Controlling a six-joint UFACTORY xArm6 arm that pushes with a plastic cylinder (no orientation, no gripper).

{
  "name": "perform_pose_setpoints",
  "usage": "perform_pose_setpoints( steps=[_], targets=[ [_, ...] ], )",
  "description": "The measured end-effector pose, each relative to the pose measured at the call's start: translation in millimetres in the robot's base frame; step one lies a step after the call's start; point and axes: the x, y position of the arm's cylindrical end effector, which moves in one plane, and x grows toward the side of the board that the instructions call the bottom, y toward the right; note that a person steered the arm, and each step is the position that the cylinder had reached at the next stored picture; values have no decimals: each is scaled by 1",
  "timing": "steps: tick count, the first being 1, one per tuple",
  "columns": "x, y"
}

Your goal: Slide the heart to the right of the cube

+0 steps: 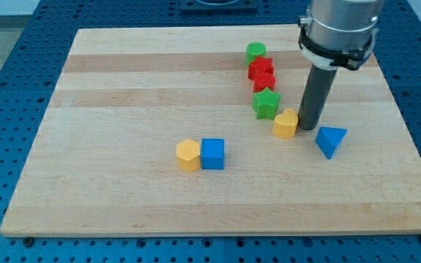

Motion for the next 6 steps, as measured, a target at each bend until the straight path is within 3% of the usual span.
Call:
perform_pose_setpoints(
  steps=[4,6],
  targets=[
    [24,-82],
    [12,-85]
  ],
)
